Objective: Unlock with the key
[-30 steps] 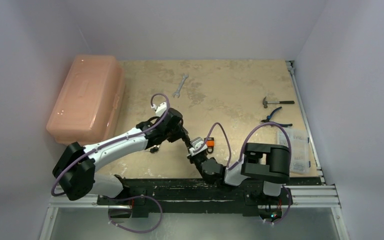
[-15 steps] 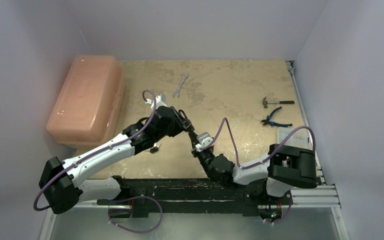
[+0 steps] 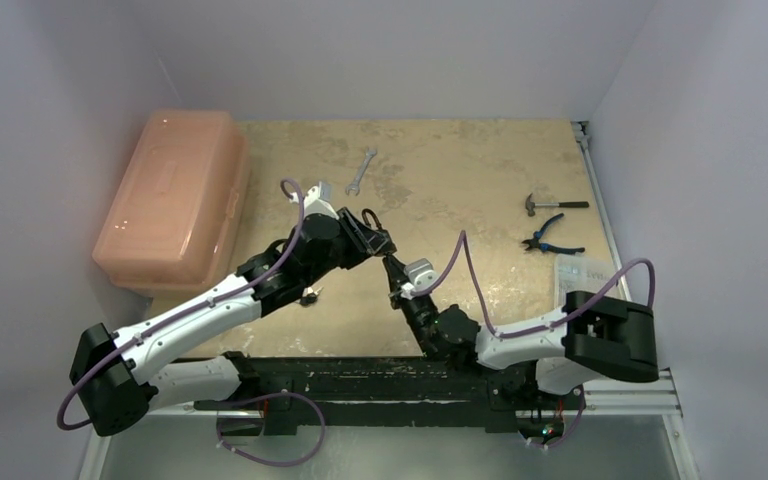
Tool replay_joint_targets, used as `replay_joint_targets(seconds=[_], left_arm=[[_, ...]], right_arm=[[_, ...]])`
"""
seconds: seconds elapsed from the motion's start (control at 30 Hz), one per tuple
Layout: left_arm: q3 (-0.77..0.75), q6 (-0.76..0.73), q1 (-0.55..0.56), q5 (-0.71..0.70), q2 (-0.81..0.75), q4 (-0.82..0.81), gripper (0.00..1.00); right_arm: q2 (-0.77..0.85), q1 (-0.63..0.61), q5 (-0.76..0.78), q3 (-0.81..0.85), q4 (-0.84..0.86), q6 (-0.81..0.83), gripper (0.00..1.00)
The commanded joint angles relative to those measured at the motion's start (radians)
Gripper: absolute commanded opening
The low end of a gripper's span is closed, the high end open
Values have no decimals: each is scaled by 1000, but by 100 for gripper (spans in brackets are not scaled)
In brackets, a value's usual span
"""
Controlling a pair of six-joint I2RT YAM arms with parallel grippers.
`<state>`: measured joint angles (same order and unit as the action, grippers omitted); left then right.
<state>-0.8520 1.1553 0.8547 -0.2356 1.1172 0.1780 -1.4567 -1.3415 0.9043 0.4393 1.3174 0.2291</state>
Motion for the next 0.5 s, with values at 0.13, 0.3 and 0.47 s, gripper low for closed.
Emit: replay_joint_targets(seconds=[0.13,0.3,0.47], left_arm=[[-52,-130,48,50,-42,-30,0],[-73,-186,47,2,-38,-52,0],[-52,-238,47,35,-41,-135,0]], right_arm=[[254,5,-272,40,-301,-162,50],[429,4,-455,13,-579,-325,76],[620,15,-397,-19,-760,-494,95]])
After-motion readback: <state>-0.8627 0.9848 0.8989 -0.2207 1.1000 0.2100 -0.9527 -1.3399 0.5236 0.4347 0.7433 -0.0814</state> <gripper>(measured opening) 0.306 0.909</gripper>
